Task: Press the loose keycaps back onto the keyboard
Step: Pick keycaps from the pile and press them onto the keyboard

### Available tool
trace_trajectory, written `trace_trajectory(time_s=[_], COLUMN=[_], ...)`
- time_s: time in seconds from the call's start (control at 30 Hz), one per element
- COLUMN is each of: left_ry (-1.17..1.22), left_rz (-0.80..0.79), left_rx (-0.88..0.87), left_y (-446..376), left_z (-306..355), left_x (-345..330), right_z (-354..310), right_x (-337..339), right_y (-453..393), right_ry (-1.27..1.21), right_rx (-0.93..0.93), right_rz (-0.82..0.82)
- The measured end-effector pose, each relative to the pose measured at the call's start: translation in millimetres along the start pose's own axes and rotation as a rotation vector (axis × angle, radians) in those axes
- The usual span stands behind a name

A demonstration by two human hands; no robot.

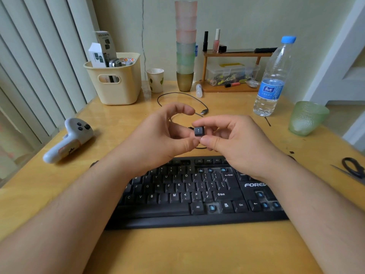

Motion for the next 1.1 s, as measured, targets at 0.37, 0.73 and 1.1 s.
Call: trace_trajectory(time_s=[0.37, 0.73, 1.1], left_ry=[-0.021, 0.125, 0.021], left_rz=[-0.067, -0.077, -0.119], left_rx=[0.011, -0.1, -0.133], left_y=[3.1, 10.0, 25.9], left_z=[5.2, 22.8, 28.7], left_x=[-3.9, -14.8, -64.9], right_z=[-12.1, -49.9, -66.8], right_x=[6.8, 21.5, 53.3], right_y=[1.2, 18.8, 82.7], right_ry=[-0.052, 0.122, 0.457], right_rx=[0.094, 0.144, 0.079], right_rz=[0.07, 0.076, 0.1])
Point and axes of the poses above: each hand's wrist, its own y-axis away from the middle knuckle, its own x-axis out of the back of the hand, z = x × y, the point moved 6 cm from there along -y, towards the middle knuckle
